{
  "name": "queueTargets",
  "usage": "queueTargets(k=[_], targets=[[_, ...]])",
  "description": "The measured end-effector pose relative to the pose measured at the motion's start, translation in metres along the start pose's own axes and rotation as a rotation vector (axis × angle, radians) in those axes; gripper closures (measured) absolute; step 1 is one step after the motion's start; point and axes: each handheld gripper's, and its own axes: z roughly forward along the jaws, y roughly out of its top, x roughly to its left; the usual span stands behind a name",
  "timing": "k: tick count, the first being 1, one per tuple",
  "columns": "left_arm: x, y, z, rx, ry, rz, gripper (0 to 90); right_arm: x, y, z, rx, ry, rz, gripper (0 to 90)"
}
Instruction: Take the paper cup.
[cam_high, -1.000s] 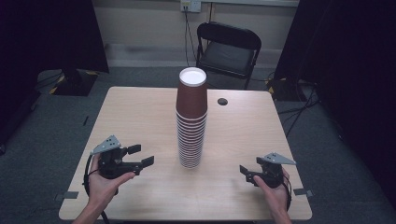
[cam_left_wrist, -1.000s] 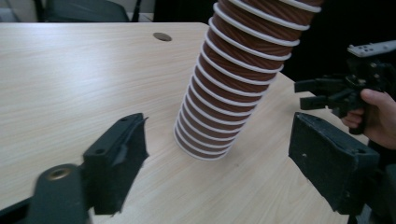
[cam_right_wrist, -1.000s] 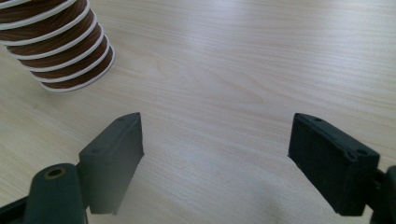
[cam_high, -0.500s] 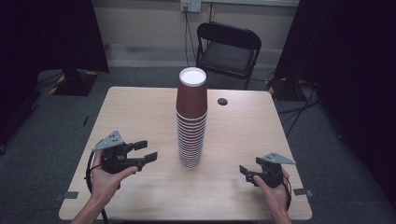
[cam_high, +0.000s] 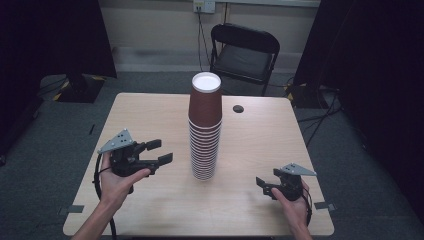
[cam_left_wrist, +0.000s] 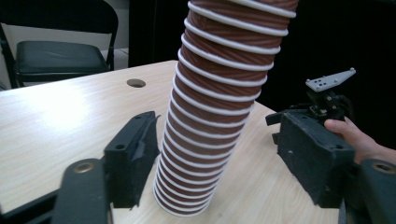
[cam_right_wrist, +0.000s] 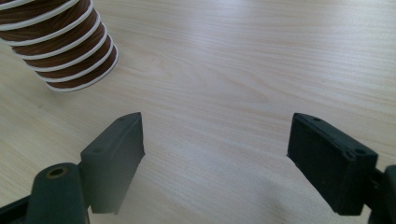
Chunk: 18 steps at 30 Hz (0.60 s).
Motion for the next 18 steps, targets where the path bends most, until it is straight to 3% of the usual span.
queueTargets(k=[18], targets=[[-0.017, 0.053, 0.006, -0.074, -0.055, 0.050, 27.0, 0.000, 0.001, 0.000, -0.003, -0.006, 0.003, 18.3]])
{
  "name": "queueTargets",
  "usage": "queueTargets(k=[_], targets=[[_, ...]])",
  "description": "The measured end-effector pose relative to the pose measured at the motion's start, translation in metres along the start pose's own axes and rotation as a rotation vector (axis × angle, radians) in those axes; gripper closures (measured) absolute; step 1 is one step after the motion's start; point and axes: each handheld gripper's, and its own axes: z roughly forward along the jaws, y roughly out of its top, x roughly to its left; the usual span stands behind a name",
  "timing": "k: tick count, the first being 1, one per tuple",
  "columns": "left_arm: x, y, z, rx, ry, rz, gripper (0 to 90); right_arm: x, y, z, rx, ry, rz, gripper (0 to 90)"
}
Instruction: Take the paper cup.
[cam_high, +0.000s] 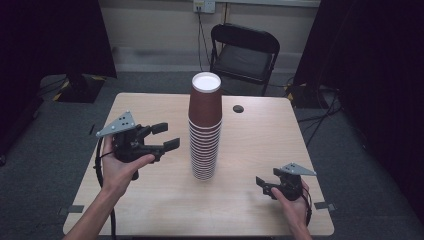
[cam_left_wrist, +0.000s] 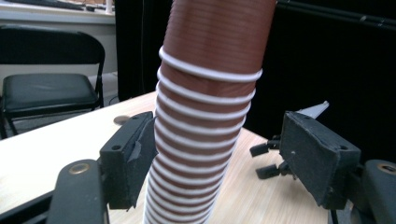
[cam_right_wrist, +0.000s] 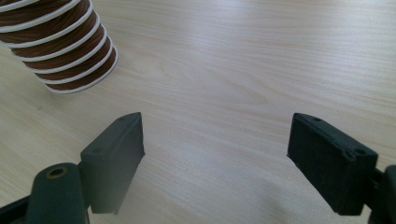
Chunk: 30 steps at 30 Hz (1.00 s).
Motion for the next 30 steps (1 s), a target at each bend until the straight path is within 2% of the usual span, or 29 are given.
queueTargets(k=[11, 16, 18, 21, 23, 26, 29, 30], targets=[[-0.009, 0.035, 0.011, -0.025, -0.013, 0.023, 24.5, 0.000, 0.000, 0.000, 0.004, -0.005, -0.002, 17.9], [-0.008, 0.043, 0.021, -0.010, -0.015, 0.030, 23.2, 0.001, 0.000, 0.000, 0.004, -0.001, 0.000, 17.9], [-0.008, 0.048, 0.026, -0.012, -0.023, 0.049, 23.5, 0.001, 0.000, 0.000, 0.001, -0.001, -0.002, 17.9], [-0.009, 0.057, 0.033, -0.015, -0.028, 0.048, 22.8, 0.001, 0.000, 0.001, 0.002, 0.000, -0.001, 17.5], [-0.010, 0.063, 0.037, -0.011, -0.008, 0.054, 21.6, 0.001, 0.000, 0.001, -0.001, -0.004, -0.006, 17.5], [-0.007, 0.070, 0.044, -0.018, -0.017, 0.034, 18.8, 0.001, 0.000, 0.000, -0.004, -0.011, -0.004, 17.5], [-0.006, 0.074, 0.051, 0.009, 0.005, 0.043, 19.0, 0.001, 0.000, -0.001, -0.008, -0.011, 0.000, 17.5], [-0.006, 0.075, 0.053, 0.010, -0.004, 0.044, 19.0, 0.001, 0.000, -0.001, -0.009, -0.005, 0.003, 17.5]])
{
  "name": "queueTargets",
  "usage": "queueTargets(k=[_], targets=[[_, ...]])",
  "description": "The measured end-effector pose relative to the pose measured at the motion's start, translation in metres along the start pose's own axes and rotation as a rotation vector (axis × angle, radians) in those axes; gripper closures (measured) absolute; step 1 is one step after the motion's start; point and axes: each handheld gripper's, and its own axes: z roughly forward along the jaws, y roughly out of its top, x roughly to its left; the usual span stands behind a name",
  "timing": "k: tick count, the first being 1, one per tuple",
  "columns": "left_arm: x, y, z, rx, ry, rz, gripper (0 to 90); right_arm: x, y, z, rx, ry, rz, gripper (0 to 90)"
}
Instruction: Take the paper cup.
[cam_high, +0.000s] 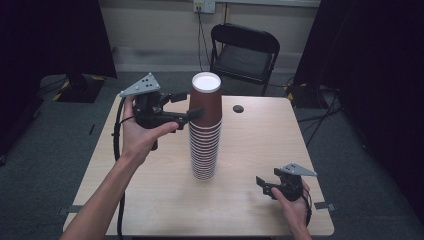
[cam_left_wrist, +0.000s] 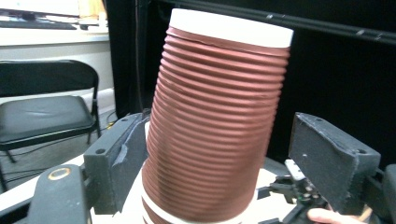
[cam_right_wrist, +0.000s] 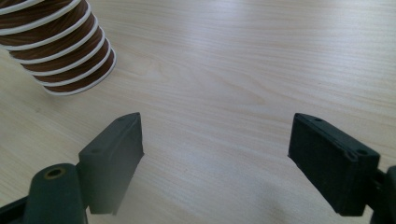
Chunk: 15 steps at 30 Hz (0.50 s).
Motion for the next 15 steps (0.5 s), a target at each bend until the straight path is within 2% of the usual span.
queueTargets(k=[5, 6, 10, 13, 15], targets=[[-0.001, 0.001, 0.010, 0.015, 0.001, 0.009, 17.5, 0.001, 0.000, 0.000, 0.002, 0.004, -0.005, 17.7], [-0.001, 0.002, 0.015, 0.037, 0.016, 0.029, 17.1, 0.001, 0.000, 0.001, 0.002, 0.006, -0.004, 17.7], [0.001, 0.004, 0.022, 0.058, 0.012, 0.040, 15.0, 0.001, 0.000, 0.001, 0.001, 0.014, -0.002, 17.6], [0.003, 0.006, 0.027, 0.072, 0.002, 0.041, 13.6, 0.001, 0.000, 0.002, 0.002, 0.016, -0.005, 17.7], [0.005, 0.007, 0.031, 0.080, -0.006, 0.026, 12.7, 0.001, 0.000, 0.002, 0.004, 0.019, -0.006, 17.7]])
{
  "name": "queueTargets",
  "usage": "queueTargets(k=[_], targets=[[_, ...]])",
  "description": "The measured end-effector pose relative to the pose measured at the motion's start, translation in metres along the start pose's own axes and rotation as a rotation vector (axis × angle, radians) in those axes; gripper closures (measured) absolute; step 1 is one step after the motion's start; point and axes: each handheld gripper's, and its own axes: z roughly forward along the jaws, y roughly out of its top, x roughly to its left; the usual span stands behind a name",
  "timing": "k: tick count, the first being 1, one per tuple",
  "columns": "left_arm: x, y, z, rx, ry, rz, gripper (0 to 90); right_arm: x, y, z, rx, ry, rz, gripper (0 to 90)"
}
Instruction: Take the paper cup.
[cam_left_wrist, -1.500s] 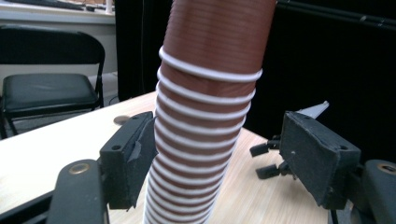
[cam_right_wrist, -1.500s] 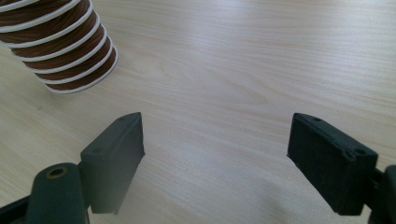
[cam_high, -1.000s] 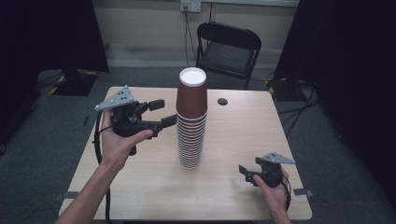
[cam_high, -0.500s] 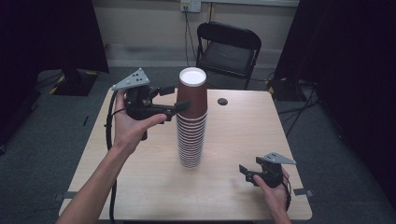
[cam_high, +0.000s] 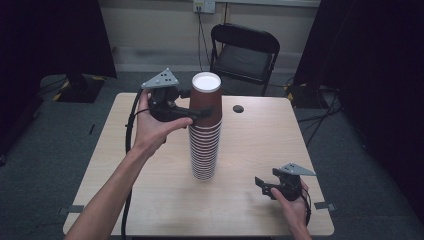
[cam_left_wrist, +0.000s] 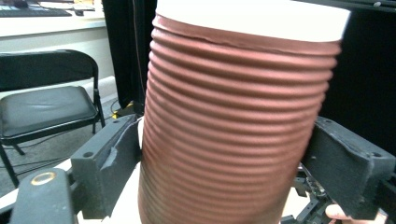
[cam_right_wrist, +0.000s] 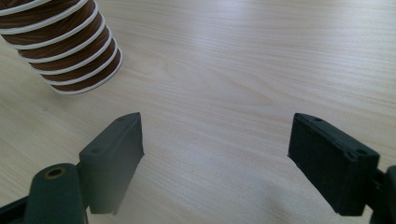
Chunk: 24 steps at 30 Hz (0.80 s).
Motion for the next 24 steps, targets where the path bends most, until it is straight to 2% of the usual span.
queueTargets(k=[4, 5, 7, 8, 11, 17, 21, 24], targets=[[-0.001, -0.002, 0.005, -0.002, -0.006, -0.007, 10.8, 0.000, 0.000, 0.000, 0.001, 0.001, 0.003, 17.7], [-0.002, -0.004, 0.007, -0.007, 0.010, -0.021, 10.3, -0.001, 0.000, 0.000, 0.006, -0.002, 0.008, 18.4], [-0.004, -0.006, 0.010, -0.006, 0.027, 0.013, 11.5, -0.001, 0.000, 0.000, 0.006, -0.003, 0.009, 18.5], [-0.003, -0.007, 0.012, -0.007, 0.032, 0.001, 11.0, -0.001, 0.000, 0.000, 0.006, -0.006, 0.007, 18.5], [-0.003, -0.009, 0.017, 0.003, 0.034, 0.003, 10.5, 0.000, 0.000, 0.000, 0.004, -0.006, 0.003, 18.6], [-0.002, -0.009, 0.022, 0.000, 0.023, 0.028, 10.9, 0.000, 0.000, 0.000, 0.008, -0.007, 0.007, 18.9], [-0.001, -0.010, 0.024, -0.002, 0.030, 0.026, 10.7, -0.001, 0.000, 0.000, 0.008, -0.009, 0.006, 19.0], [-0.003, -0.013, 0.032, 0.046, 0.049, 0.029, 8.6, 0.000, 0.000, 0.000, 0.010, -0.008, 0.004, 19.1]])
